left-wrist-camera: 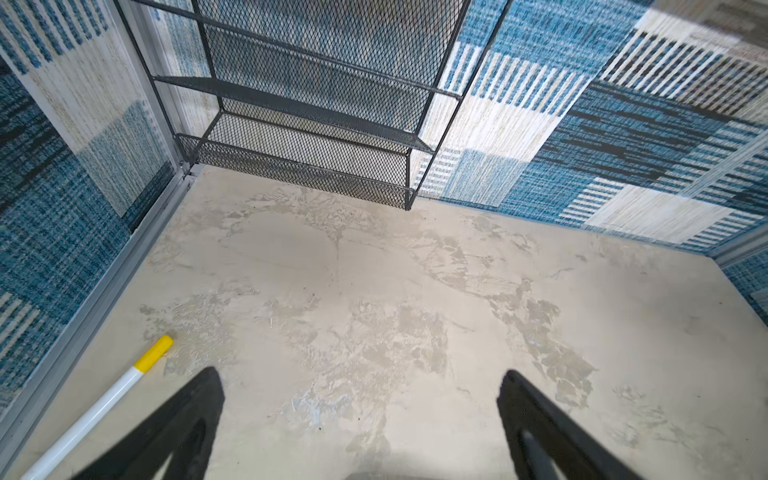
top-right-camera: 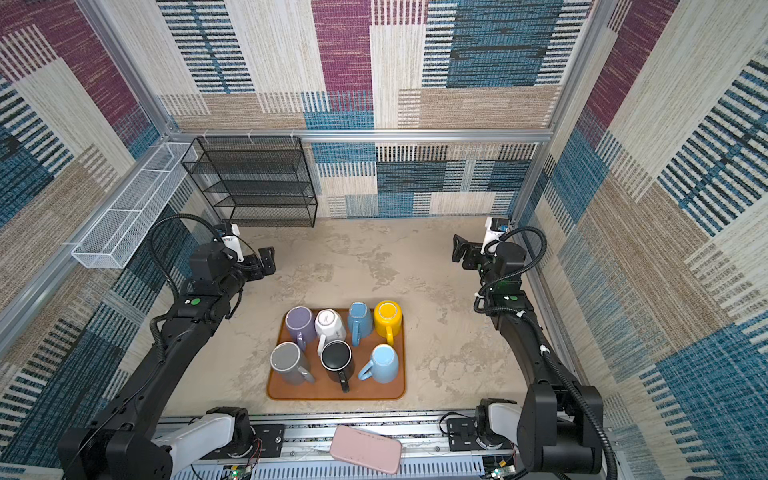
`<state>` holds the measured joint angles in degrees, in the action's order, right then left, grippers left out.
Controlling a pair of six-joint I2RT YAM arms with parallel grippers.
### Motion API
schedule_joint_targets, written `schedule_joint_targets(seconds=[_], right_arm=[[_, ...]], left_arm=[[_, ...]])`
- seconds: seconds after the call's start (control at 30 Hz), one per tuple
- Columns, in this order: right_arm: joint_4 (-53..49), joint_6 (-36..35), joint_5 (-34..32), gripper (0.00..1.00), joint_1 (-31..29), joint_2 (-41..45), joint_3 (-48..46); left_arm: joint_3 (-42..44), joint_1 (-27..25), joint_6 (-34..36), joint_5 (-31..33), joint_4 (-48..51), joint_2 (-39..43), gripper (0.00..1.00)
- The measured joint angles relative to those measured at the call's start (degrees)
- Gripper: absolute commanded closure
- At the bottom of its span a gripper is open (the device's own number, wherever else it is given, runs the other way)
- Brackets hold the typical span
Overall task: Turn the mug right side up
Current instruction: 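Move the left gripper over the grey mug nearest the robot while the right arm rises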
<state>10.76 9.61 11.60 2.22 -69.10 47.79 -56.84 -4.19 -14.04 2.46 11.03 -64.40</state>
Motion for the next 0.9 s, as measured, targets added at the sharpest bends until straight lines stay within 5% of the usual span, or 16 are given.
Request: schedule_joint_targets(seconds=[0.47, 0.9], right_arm=[[-8.1, -0.6, 5.9, 0.00, -7.1, -3.1, 6.3], [-9.8, 1.3, 6.4, 0.00, -12.8, -12.8, 9.2]], left_arm=[[-1.6, -7.0, -6.4, 4.7, 18.5, 2.5, 0.06], [2.5, -16.4, -15.0, -1.3, 33.9, 3.6, 0.09]])
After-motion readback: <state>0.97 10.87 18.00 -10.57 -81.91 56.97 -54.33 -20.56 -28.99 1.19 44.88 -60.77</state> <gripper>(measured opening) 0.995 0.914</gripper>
